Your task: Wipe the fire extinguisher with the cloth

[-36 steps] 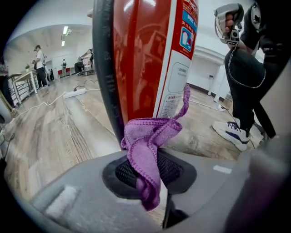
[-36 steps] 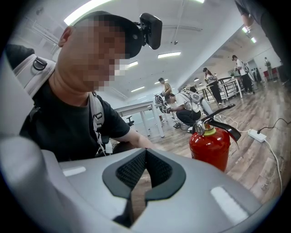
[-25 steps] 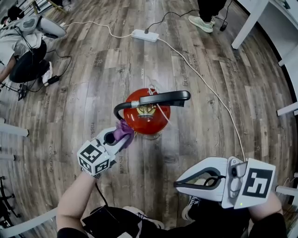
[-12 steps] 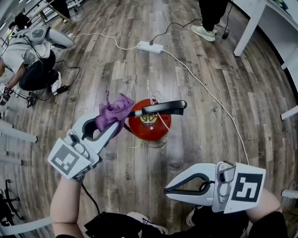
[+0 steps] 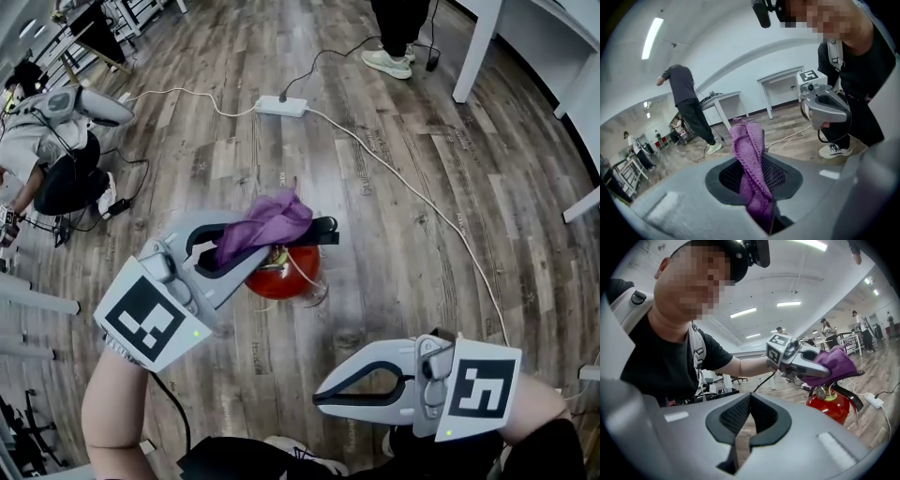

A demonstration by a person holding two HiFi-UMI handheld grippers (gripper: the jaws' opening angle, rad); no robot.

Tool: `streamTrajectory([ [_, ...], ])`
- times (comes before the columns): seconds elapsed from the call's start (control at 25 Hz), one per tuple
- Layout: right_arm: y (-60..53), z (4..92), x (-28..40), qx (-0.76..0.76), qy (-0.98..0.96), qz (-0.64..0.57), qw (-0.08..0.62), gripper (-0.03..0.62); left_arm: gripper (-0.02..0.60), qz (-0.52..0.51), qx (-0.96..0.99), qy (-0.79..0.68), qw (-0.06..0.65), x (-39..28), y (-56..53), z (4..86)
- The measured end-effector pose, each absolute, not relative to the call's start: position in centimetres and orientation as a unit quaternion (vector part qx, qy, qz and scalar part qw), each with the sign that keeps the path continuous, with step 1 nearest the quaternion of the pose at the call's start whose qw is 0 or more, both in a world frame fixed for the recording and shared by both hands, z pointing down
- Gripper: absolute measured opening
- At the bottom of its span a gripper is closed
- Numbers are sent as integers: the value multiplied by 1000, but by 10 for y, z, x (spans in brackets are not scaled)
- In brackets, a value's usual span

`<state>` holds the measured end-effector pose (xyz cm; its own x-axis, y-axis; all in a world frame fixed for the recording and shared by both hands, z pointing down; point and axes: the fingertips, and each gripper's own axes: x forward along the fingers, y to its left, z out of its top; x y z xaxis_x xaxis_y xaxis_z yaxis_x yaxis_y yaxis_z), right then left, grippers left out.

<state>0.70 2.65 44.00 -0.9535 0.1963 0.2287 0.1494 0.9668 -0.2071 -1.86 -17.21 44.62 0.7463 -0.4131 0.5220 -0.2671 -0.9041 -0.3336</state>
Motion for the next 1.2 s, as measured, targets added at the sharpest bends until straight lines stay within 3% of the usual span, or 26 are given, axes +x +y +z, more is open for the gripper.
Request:
streamTrajectory([
  [0.4, 20, 448, 11, -89, -983, 87, 135, 3, 84, -312, -913, 108, 239, 71, -170, 420],
  [0.88, 14, 461, 3, -86, -980, 94, 151, 3, 84, -380, -884, 179, 208, -50, -132, 475],
  [1.2, 17, 464, -8, -90, -976, 103, 170, 3, 84, -435, -825, 204, 298, -48, -75, 542],
])
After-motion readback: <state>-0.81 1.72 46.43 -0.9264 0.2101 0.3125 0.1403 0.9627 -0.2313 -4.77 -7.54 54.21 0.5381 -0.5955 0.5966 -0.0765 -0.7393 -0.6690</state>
